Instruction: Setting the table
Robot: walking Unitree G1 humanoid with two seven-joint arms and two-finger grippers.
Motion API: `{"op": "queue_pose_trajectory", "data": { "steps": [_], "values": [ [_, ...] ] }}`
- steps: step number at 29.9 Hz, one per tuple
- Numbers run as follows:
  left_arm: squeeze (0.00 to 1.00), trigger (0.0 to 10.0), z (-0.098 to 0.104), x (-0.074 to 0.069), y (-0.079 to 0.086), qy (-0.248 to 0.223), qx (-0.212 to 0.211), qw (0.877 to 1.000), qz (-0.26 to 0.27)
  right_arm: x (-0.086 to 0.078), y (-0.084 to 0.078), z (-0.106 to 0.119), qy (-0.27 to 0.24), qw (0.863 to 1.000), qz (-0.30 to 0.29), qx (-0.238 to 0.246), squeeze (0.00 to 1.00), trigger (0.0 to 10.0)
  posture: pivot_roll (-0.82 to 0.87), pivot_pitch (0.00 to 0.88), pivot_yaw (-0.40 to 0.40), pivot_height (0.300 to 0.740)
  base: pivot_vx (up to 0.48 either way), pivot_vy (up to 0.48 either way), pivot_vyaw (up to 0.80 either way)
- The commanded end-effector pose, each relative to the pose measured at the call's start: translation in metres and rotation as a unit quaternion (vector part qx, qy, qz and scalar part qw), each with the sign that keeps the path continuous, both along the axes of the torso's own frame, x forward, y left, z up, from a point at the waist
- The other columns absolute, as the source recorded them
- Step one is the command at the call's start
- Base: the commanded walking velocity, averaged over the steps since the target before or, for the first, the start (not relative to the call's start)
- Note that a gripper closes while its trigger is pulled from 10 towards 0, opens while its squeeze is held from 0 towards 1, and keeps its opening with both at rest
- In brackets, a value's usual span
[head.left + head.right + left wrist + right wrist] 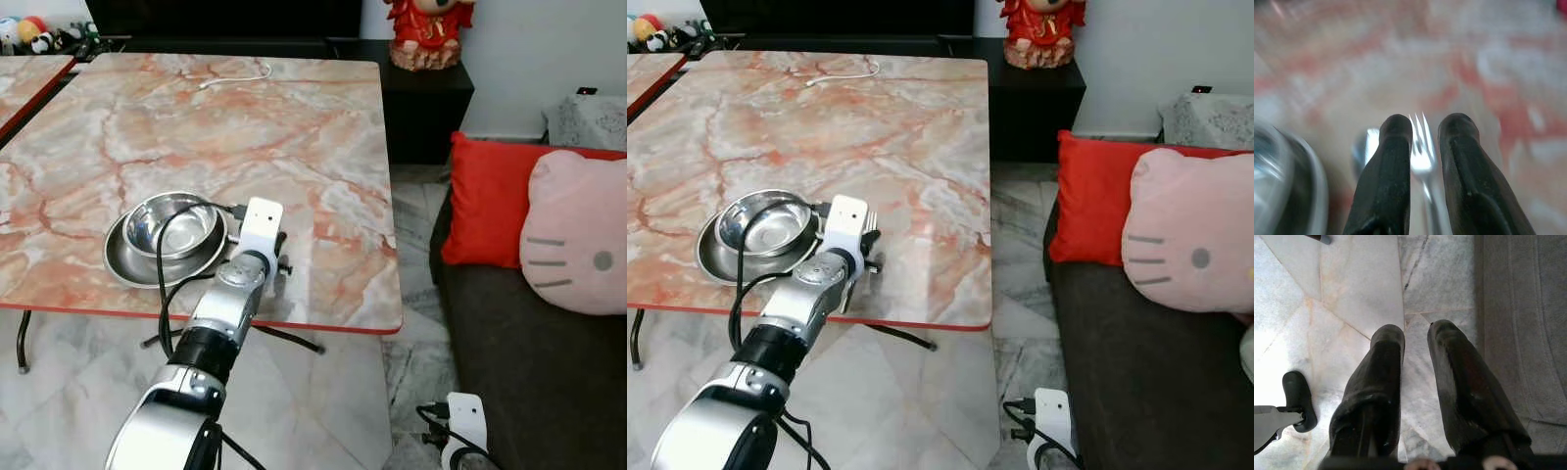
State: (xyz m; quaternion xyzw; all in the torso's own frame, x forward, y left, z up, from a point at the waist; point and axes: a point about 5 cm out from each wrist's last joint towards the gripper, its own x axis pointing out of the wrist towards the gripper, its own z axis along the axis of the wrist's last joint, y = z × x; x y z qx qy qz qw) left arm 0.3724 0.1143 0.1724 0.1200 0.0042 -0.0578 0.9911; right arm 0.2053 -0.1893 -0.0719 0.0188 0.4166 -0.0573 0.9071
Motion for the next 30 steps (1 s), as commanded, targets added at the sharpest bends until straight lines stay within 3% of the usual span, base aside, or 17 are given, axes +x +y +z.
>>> {"op": "queue_pose_trajectory", "data": {
  "steps": [1, 2, 5, 9, 12, 16, 30],
  "values": [
    [0.0, 10.0, 0.014, -0.007, 0.007, -0.06, 0.004, 0.998, 0.012, -0.006, 0.0, -0.004, 0.012, 1.0, -0.006, 0.003, 0.0, 10.0, 0.01, 0.111, -0.002, 0.74, 0.0, 0.0, 0.0],
    [0.0, 10.0, 0.018, -0.017, 0.018, -0.101, 0.001, 0.995, 0.028, -0.007, 0.001, -0.004, 0.012, 1.0, -0.006, 0.003, 0.0, 10.0, 0.01, 0.111, 0.002, 0.74, 0.0, 0.0, 0.0],
    [0.0, 10.0, 0.017, -0.033, 0.034, -0.134, 0.012, 0.99, 0.046, -0.008, 0.0, -0.004, 0.013, 1.0, -0.006, 0.002, 0.0, 10.0, 0.01, 0.111, 0.002, 0.74, 0.0, 0.0, 0.0],
    [0.0, 10.0, 0.012, -0.045, 0.05, -0.143, 0.015, 0.987, 0.069, -0.009, 0.001, -0.005, 0.014, 1.0, -0.006, 0.002, 0.0, 10.0, 0.01, 0.105, 0.004, 0.74, 0.0, 0.0, 0.0],
    [0.0, 10.0, 0.001, -0.067, 0.078, -0.142, 0.036, 0.984, 0.1, -0.01, 0.001, -0.006, 0.016, 1.0, -0.005, 0.002, 0.0, 10.0, 0.01, 0.087, 0.014, 0.74, 0.0, 0.0, 0.0],
    [0.0, 10.0, -0.001, -0.074, 0.085, -0.139, 0.042, 0.984, 0.107, -0.011, 0.001, -0.006, 0.017, 1.0, -0.005, 0.002, 0.0, 10.0, 0.01, 0.077, 0.017, 0.74, 0.0, 0.063, 0.0],
    [0.0, 10.0, 0.001, -0.076, 0.081, -0.142, 0.031, 0.984, 0.102, -0.018, 0.007, -0.01, 0.021, 1.0, -0.004, 0.006, 0.0, 10.0, 0.01, 0.034, 0.031, 0.74, 0.0, 0.48, 0.0]
  ]
}}
